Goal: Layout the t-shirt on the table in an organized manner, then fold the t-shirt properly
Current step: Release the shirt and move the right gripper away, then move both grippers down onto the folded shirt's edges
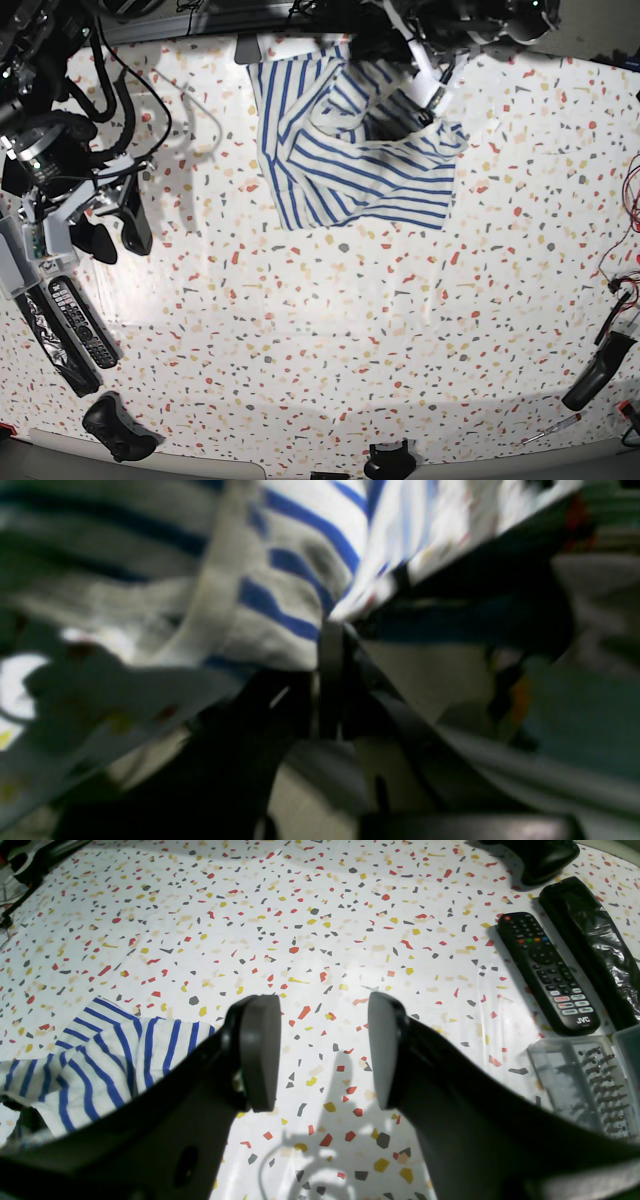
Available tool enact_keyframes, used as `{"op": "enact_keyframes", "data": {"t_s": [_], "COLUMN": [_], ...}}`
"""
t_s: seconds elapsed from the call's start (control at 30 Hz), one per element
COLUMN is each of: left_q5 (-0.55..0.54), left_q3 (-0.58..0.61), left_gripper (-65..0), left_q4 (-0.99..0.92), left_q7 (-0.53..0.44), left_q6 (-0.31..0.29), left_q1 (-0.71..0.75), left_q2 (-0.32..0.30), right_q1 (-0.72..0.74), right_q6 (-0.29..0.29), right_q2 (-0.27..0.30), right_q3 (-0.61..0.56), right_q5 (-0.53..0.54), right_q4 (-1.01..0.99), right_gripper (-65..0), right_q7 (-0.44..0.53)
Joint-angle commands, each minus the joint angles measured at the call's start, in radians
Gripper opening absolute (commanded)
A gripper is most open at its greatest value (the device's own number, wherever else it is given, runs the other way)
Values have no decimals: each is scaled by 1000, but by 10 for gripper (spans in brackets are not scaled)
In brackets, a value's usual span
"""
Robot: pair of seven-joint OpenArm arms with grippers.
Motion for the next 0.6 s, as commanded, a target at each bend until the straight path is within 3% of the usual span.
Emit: {"op": "enact_keyframes", "data": {"t_s": [0.0,0.1,0.27,0.37,0.57], "left_q5": [-15,39,361,517,721], "left_q3": [-1,-1,-1,-1,-1], "left_gripper": [-650,-650,-650,-650,-650], "left_q4": [20,20,20,20,20], "left_q7": [-11,-31,-40,-55,-160], "left_q6": [-7,3,177,279,401], "left_q1": [5,5,5,4,-2], "left_q2": [-29,-111,-188,-212,-216], "right_q1": [8,8,8,8,8], "right_q6": [4,4,4,4,5], "right_q2": [11,11,11,11,5], "right_q3": [5,5,4,4,4], "right_q5": [14,14,14,29,85], "right_q4": [18,18,17,18,18], "right_gripper": [-374,-374,-375,-375,-374], "right_q7": [26,26,23,20,-19]}}
